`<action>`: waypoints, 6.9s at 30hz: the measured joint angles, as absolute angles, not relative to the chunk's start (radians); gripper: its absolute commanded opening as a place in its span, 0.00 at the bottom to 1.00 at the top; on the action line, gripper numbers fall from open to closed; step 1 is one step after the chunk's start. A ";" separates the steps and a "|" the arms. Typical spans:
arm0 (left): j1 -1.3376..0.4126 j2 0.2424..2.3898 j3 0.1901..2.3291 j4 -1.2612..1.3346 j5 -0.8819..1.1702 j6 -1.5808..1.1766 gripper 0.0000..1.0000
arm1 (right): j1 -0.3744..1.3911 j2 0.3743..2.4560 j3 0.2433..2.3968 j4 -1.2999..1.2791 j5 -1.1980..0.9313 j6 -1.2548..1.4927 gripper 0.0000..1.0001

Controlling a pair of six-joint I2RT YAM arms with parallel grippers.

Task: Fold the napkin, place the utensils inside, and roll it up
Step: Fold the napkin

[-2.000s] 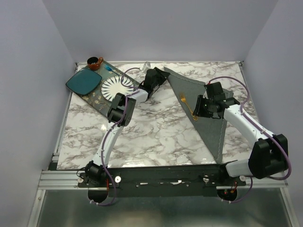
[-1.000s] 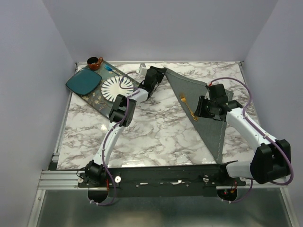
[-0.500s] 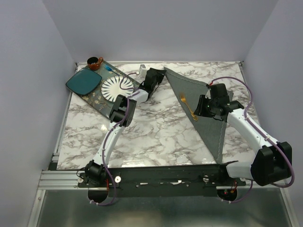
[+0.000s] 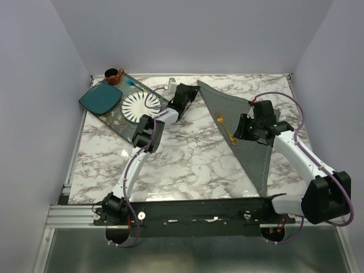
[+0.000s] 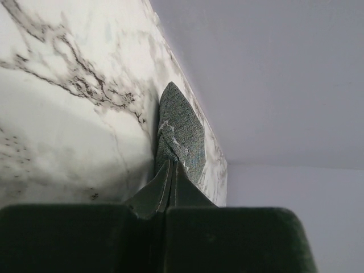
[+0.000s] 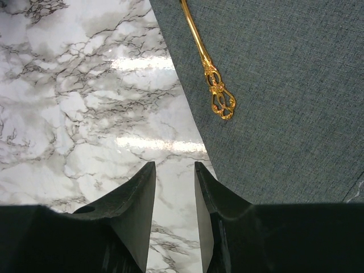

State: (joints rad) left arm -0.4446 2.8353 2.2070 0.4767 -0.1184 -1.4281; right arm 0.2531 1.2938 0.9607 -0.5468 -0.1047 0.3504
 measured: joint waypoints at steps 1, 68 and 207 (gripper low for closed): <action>-0.445 2.838 2.216 0.474 -0.118 -1.417 0.00 | 0.253 1.294 0.961 -0.546 -0.106 0.349 0.41; -0.803 2.167 1.539 0.468 0.094 -0.522 0.00 | 0.023 1.416 0.778 -0.419 -0.279 0.609 0.39; -0.794 2.199 1.462 0.192 0.377 -0.902 0.04 | -0.012 1.630 0.974 -0.376 -0.511 0.332 0.16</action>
State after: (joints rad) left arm -0.7944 2.1986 1.4620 0.1917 0.3771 -0.9016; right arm -0.0116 1.6299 0.9745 -0.3759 -0.5114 0.3325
